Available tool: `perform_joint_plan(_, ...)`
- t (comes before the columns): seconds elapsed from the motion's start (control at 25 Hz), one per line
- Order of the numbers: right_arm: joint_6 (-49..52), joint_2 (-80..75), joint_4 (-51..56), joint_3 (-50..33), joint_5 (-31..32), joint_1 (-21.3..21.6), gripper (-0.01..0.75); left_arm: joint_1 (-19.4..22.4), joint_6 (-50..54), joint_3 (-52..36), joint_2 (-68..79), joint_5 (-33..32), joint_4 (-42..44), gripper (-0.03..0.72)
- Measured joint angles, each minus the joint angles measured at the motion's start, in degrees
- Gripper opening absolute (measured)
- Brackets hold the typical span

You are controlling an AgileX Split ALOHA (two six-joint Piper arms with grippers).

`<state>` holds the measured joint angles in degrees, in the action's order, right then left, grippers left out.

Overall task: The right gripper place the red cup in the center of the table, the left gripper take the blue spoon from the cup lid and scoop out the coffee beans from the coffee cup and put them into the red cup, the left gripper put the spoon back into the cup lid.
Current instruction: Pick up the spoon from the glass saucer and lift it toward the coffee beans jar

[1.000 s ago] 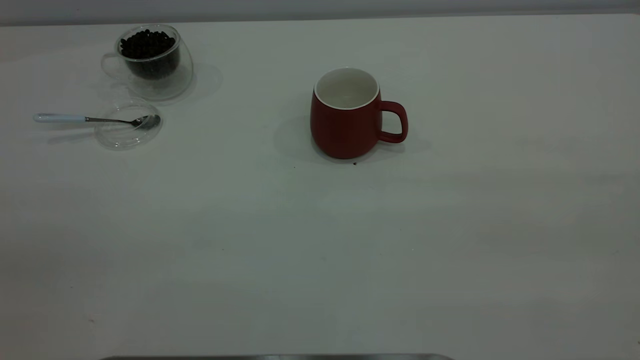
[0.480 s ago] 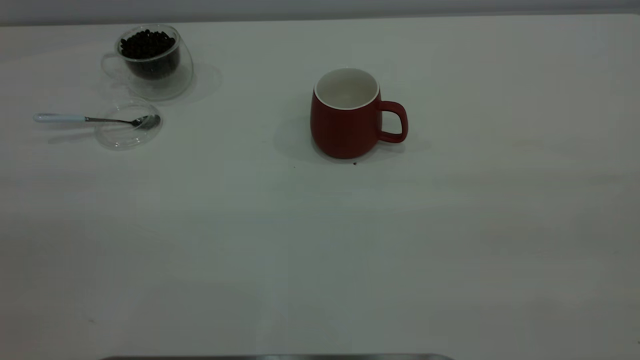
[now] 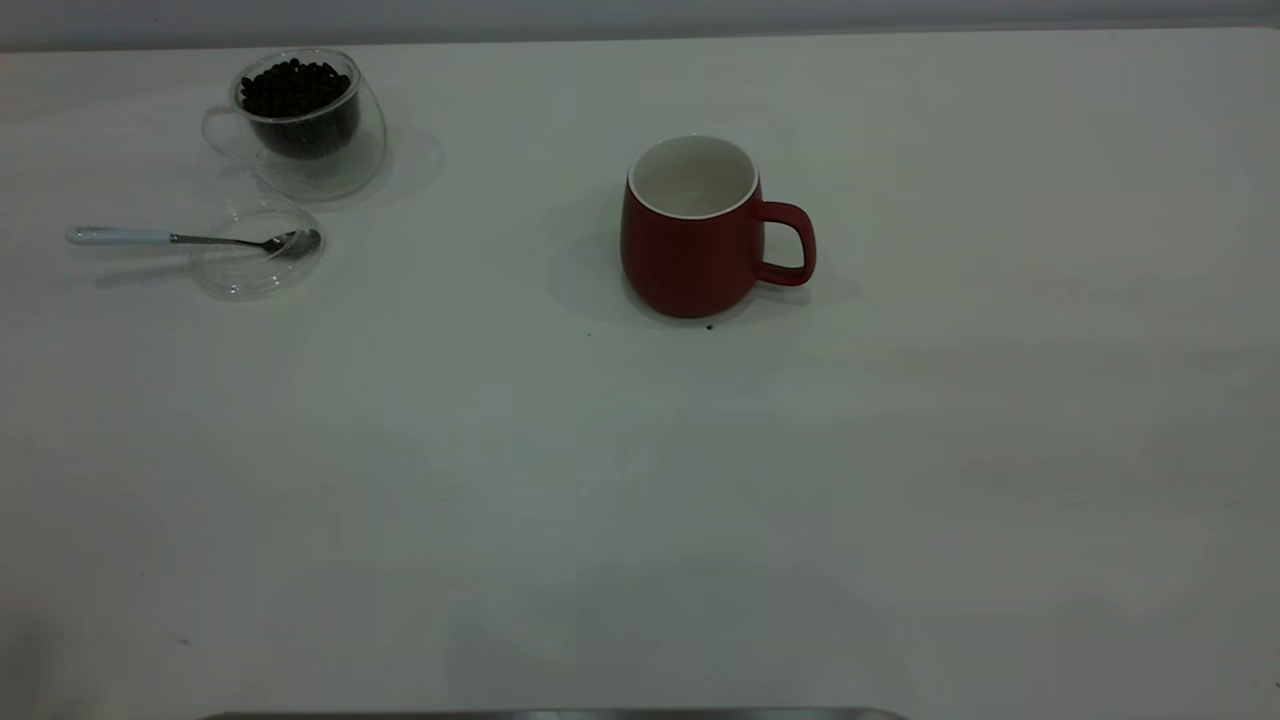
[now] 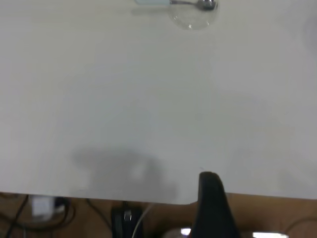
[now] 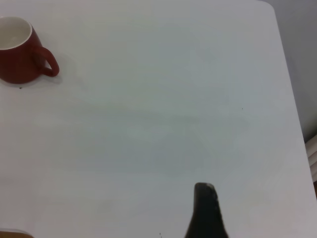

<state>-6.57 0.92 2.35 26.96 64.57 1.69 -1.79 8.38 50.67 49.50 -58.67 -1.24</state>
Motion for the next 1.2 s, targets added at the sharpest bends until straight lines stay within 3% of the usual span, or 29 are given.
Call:
perform_joint_plan(0.24,0.00,0.00,0.00,0.00,0.00,0.00,0.590,0.00,-3.77,14.44,19.57,1.65,-1.93,0.570)
perform_joint_plan(0.36,0.00,0.00,0.00,0.00,0.00,0.00,0.590,1.95,-5.08,21.83,29.00,1.65,-3.98,0.570)
perform_joint_plan(0.64,0.00,0.00,0.00,0.00,0.00,0.00,0.590,13.98,-19.77,36.56,46.97,-4.79,-20.72,0.570)
perform_joint_plan(0.88,0.00,0.00,0.00,0.00,0.00,0.00,0.590,24.95,-37.49,38.81,56.21,-7.96,-36.74,0.570)
perform_joint_plan(1.2,0.00,0.00,0.00,0.00,0.00,0.00,0.590,33.84,-45.63,38.98,66.80,-8.00,-40.48,0.570)
